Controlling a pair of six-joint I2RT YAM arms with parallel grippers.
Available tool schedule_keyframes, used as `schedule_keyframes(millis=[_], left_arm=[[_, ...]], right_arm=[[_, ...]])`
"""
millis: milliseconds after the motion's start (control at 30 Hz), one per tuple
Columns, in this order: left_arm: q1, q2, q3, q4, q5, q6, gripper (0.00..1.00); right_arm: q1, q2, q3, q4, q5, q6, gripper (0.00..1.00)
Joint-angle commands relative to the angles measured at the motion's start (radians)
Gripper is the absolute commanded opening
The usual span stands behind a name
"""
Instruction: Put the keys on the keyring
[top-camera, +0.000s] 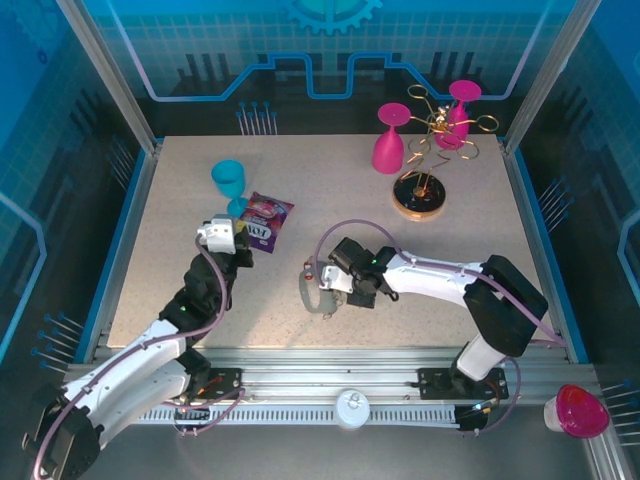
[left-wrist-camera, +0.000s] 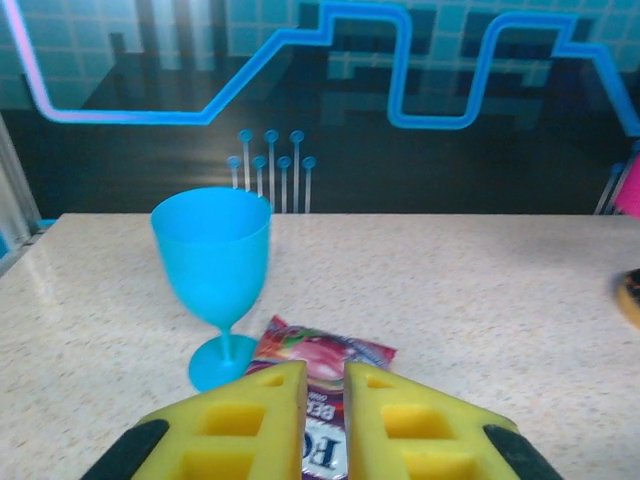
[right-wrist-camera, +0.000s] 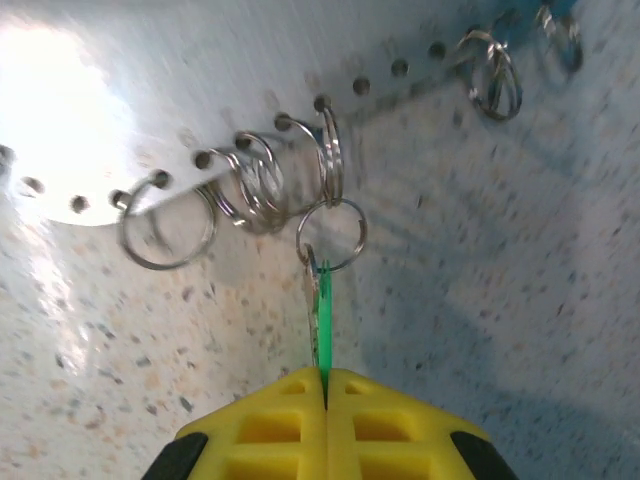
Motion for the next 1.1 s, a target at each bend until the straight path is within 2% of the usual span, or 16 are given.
schedule_keyframes(millis=[0, 67, 133, 233, 267, 367, 500, 600, 733, 767, 867, 900, 967, 1000, 1033, 1067], left_arm=[[0.021, 0.009, -0.019, -0.014, -0.066, -0.006, 0.24], [0.028, 0.02, -0.019, -0.03, -0.067, 0.008, 0.34], [0.034, 0.028, -0.016, -0.05, -0.076, 0.024, 0.51], [0.058, 0.049, -0.013, -0.068, -0.05, 0.068, 0.83], [0.07, 0.068, -0.012, -0.072, -0.046, 0.087, 0.98], [0.126, 0.119, -0.021, -0.056, -0.004, 0.06, 0.99], [0.202, 0.212, -0.06, 0.079, 0.096, 0.091, 0.99], [0.253, 0.302, -0.108, 0.253, 0.166, 0.101, 0.99], [0.293, 0.469, -0.136, 0.489, 0.22, 0.103, 0.99], [0.299, 0.523, -0.148, 0.594, 0.244, 0.123, 0.99], [0.312, 0.672, -0.151, 0.81, 0.277, 0.2, 0.99], [0.319, 0.729, -0.147, 0.847, 0.256, 0.188, 0.99], [0.34, 0.818, -0.173, 0.997, 0.239, 0.169, 0.99], [0.368, 0.841, -0.198, 1.033, 0.271, 0.123, 0.99], [0.379, 0.854, -0.181, 1.028, 0.274, 0.118, 0.99], [0.377, 0.859, -0.159, 1.004, 0.257, 0.125, 0.99]], right_arm=[[-0.012, -0.012, -0.006, -0.044, 0.053, 0.008, 0.27], [-0.019, -0.05, -0.007, -0.046, 0.041, 0.024, 0.41], [-0.049, -0.103, -0.008, -0.059, 0.02, 0.048, 0.46], [-0.156, -0.203, -0.017, -0.048, -0.042, 0.129, 0.49], [-0.211, -0.239, -0.027, -0.024, -0.079, 0.171, 0.49], [-0.388, -0.356, -0.12, 0.159, -0.17, 0.3, 0.5], [-0.594, -0.483, -0.342, 0.581, -0.194, 0.412, 0.52], [-0.67, -0.472, -0.535, 0.989, -0.235, 0.368, 0.54], [-0.688, -0.311, -0.644, 1.394, -0.244, 0.324, 0.55], [-0.698, -0.261, -0.646, 1.458, -0.273, 0.332, 0.55], [-0.731, -0.208, -0.625, 1.452, -0.312, 0.356, 0.55], [-0.759, -0.205, -0.63, 1.455, -0.355, 0.37, 0.55], [-0.778, -0.115, -0.66, 1.586, -0.389, 0.381, 0.56], [-0.78, -0.058, -0.668, 1.703, -0.392, 0.393, 0.59], [-0.783, -0.074, -0.67, 1.687, -0.369, 0.4, 0.63], [-0.791, -0.107, -0.652, 1.586, -0.36, 0.41, 0.64]])
